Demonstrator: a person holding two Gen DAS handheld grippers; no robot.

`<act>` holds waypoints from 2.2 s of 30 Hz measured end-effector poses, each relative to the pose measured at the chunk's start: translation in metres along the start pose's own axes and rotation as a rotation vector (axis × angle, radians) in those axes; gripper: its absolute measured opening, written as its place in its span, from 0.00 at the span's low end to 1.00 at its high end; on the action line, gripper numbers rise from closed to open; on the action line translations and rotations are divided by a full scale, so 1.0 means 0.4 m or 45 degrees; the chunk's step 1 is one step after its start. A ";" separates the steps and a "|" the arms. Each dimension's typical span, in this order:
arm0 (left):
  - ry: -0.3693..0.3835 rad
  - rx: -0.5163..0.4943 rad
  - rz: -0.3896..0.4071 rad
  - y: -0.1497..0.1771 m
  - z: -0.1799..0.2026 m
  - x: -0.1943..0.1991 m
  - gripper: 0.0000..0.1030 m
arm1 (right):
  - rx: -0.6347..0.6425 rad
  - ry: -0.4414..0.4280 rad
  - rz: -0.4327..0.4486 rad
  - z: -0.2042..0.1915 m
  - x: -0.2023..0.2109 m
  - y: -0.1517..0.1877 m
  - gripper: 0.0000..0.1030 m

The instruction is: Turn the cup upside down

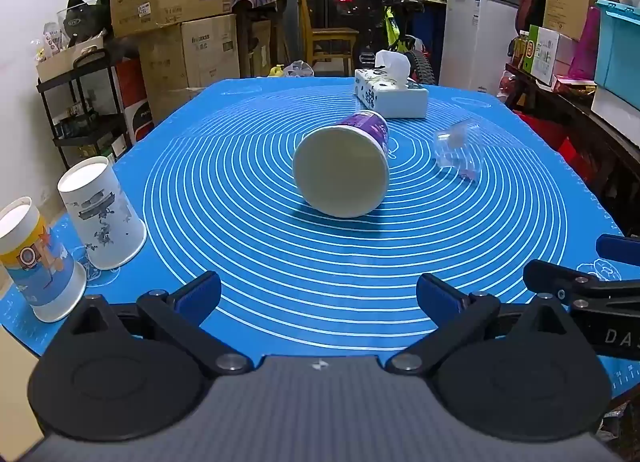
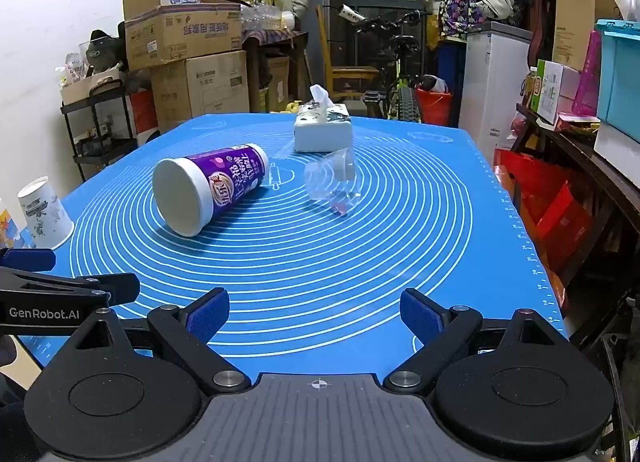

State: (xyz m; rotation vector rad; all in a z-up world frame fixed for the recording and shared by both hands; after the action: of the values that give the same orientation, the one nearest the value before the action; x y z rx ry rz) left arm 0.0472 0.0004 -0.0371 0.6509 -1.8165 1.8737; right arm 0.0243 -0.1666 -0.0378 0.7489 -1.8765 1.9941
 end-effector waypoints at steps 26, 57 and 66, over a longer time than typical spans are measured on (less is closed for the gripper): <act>-0.021 -0.025 -0.003 0.004 0.003 -0.009 0.99 | -0.019 -0.003 -0.023 0.008 -0.005 0.002 0.90; -0.025 -0.024 0.010 0.007 0.006 -0.008 0.99 | -0.018 -0.002 -0.024 0.008 -0.007 0.003 0.90; -0.025 -0.024 0.010 0.006 0.006 -0.008 0.99 | -0.017 -0.003 -0.024 0.009 -0.007 0.003 0.90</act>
State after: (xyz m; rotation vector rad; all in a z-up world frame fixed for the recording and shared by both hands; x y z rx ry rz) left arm 0.0482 -0.0022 -0.0409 0.6582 -1.8493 1.8590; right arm 0.0265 -0.1698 -0.0404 0.7630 -1.8753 1.9684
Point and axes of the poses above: each gripper's, at about its wrist camera, not at the fingertips, and x roughly against the way its jaws point, z to its right, y to its underside, the point moved 6 cm from there along -x, roughly the way its jaws point, and after that the axes turned 3 degrees about x, right-handed, at the moved point
